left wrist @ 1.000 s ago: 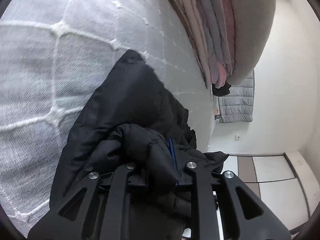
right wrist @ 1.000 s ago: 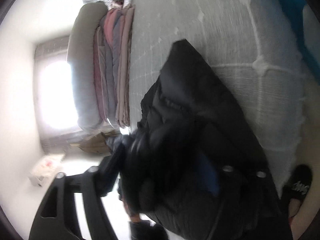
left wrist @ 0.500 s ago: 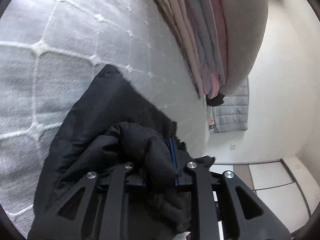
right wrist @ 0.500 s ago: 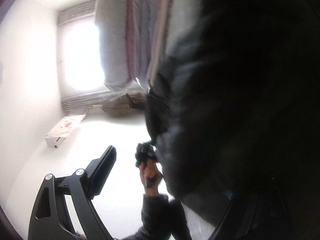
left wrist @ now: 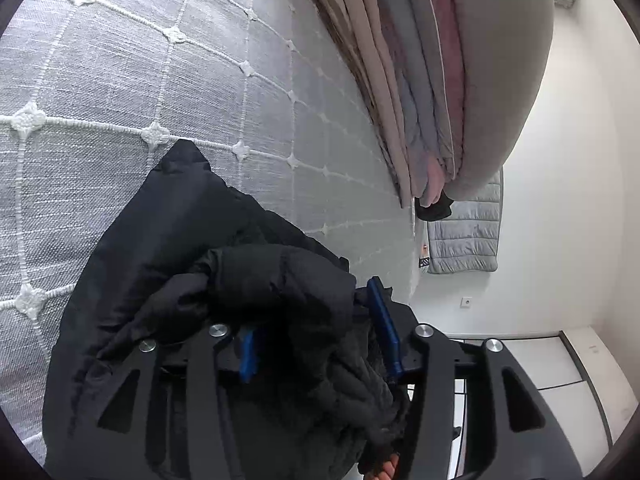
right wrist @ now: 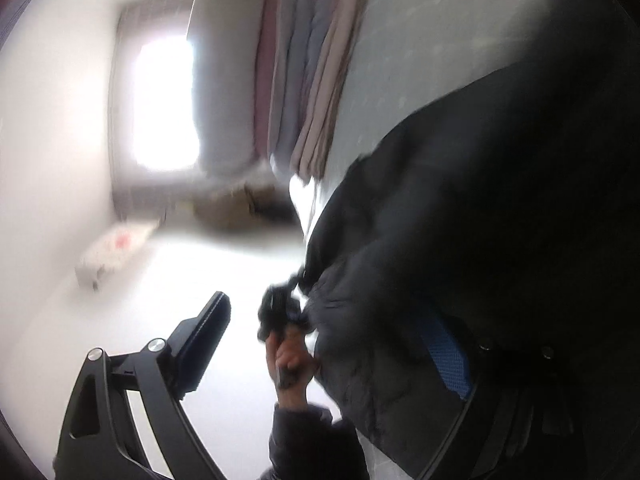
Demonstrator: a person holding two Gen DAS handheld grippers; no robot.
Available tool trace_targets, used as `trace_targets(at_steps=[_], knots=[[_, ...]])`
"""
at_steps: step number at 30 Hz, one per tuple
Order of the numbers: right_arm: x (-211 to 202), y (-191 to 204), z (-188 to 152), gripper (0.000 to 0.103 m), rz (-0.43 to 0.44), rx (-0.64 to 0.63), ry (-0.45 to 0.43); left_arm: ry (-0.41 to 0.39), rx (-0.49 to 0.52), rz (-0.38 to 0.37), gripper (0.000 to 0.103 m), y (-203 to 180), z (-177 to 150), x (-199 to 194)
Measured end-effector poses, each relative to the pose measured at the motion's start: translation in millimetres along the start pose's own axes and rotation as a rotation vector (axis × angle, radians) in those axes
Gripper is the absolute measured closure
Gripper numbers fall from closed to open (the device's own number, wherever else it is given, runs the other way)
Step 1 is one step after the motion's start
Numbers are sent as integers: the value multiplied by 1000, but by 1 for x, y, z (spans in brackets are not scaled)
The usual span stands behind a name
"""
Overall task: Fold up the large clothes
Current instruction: 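Lower the folded hem onto the jacket and open both tools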
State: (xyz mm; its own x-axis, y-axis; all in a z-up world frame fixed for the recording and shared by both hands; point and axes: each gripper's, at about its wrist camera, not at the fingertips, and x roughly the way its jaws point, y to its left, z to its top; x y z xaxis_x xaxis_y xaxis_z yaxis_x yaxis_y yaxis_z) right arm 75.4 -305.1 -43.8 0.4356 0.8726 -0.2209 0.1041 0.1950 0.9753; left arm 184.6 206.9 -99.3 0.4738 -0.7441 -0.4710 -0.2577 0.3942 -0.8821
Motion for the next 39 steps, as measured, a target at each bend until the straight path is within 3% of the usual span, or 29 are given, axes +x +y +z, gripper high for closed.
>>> trace_targets(at_steps=[3, 5, 7, 9, 12, 17, 21, 23, 27, 31, 35, 39], knots=[[21, 1, 29, 10, 49, 26, -34, -7, -17, -15, 49, 2, 0, -5], [23, -12, 51, 10, 63, 94, -113, -10, -31, -30, 46, 3, 3, -9], [27, -33, 70, 10, 64, 208, -157, -12, -33, -43, 46, 5, 3, -15], [33, -43, 75, 9, 32, 232, -176, -14, -24, -51, 46, 3, 4, -19], [40, -33, 66, 9, -21, 162, -141, -56, 15, 1, 34, -4, 3, -27], [63, -7, 56, 9, -17, 76, -90, -168, 132, 87, 34, -28, -1, -44], [24, 29, 31, 9, -90, -81, -130, -245, 271, 118, 33, -54, -17, -58], [-7, 48, 19, 9, -152, -147, -190, -219, 341, 77, 33, -66, -26, -60], [-75, 37, 6, 9, -258, -155, -303, -61, 437, 11, 32, -75, -55, -36], [-94, -7, 19, 9, -294, -61, -310, 19, 445, 105, 32, -64, -60, -1], [-86, -45, 34, 9, -301, -36, -289, 10, 430, 155, 32, -46, -52, 11], [-82, -46, 42, 9, -330, -36, -280, -10, 520, 244, 32, -51, -56, 25]])
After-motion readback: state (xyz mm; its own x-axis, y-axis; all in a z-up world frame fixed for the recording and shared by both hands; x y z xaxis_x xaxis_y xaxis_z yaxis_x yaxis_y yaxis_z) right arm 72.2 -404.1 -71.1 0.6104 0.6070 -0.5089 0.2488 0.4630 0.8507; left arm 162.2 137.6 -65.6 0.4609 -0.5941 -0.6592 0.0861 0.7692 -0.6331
